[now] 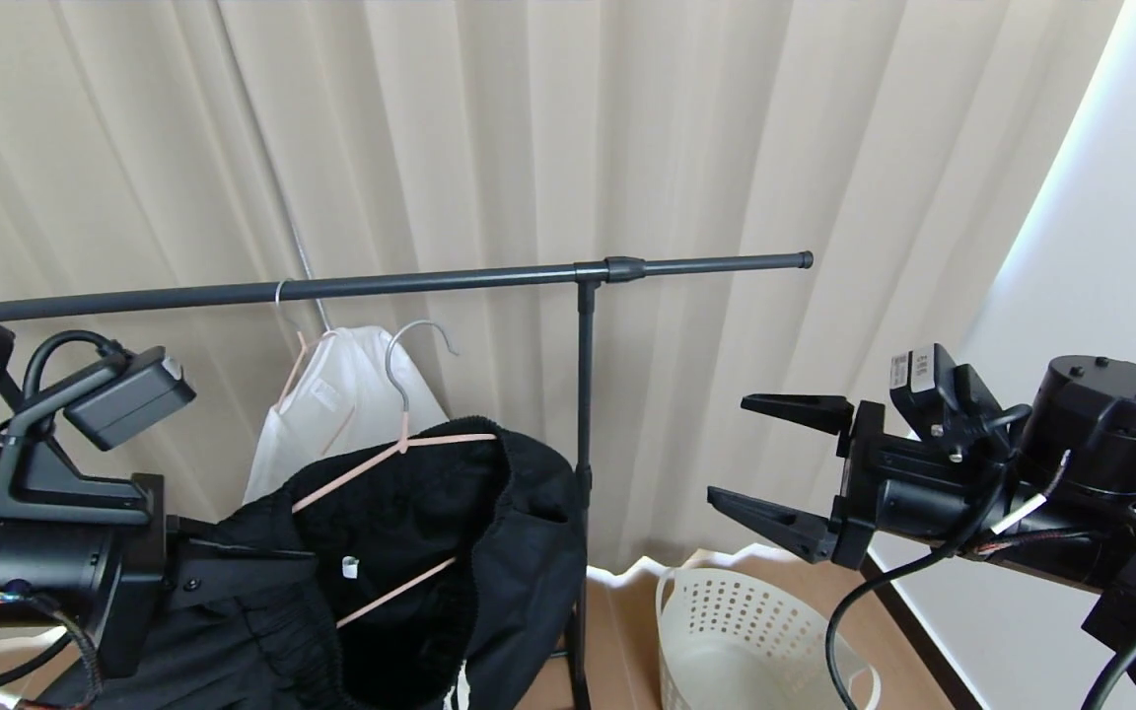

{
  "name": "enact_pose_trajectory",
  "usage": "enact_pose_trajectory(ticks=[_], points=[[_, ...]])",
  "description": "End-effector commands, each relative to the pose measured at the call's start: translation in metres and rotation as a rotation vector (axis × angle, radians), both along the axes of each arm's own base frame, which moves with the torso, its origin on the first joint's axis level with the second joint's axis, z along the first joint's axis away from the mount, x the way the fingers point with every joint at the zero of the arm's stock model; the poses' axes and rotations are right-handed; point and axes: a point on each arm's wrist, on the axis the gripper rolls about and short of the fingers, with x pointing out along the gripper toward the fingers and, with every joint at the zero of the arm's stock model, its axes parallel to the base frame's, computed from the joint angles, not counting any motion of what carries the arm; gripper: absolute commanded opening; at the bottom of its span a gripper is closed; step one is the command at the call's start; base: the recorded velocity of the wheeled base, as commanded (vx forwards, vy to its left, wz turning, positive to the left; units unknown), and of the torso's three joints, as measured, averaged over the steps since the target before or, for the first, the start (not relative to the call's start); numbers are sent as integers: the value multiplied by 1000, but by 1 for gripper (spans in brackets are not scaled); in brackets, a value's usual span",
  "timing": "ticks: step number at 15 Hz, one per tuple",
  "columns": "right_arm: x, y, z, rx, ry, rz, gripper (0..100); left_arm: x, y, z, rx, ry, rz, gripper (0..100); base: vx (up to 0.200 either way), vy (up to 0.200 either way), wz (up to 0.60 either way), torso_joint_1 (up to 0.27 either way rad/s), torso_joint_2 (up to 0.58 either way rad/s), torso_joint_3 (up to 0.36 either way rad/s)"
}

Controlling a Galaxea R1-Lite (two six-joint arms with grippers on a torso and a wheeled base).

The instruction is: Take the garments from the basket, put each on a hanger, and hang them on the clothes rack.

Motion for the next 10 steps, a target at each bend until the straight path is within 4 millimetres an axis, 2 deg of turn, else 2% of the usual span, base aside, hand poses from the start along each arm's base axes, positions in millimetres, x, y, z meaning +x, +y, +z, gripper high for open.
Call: enact_pose_trajectory(ticks=[1,3,4,6,10], points=[[0,0,2,2,-6,1,100,11,-2,-7,3,41,21,0,0,0,0,0,0,0],[1,1,0,0,-1,0,100,26,-11,-11,7,63,106,0,0,0,0,0,0,0],[1,1,0,0,-1,0,100,26,-11,-11,7,63,106,0,0,0,0,0,0,0],[2,1,-1,-2,4,-5,100,48,-29,-18,10,56,242,0,0,0,0,0,0,0],[2,1,-1,-3,1,-5,100,72,-48,-20,-34,16,342,0,0,0,0,0,0,0]])
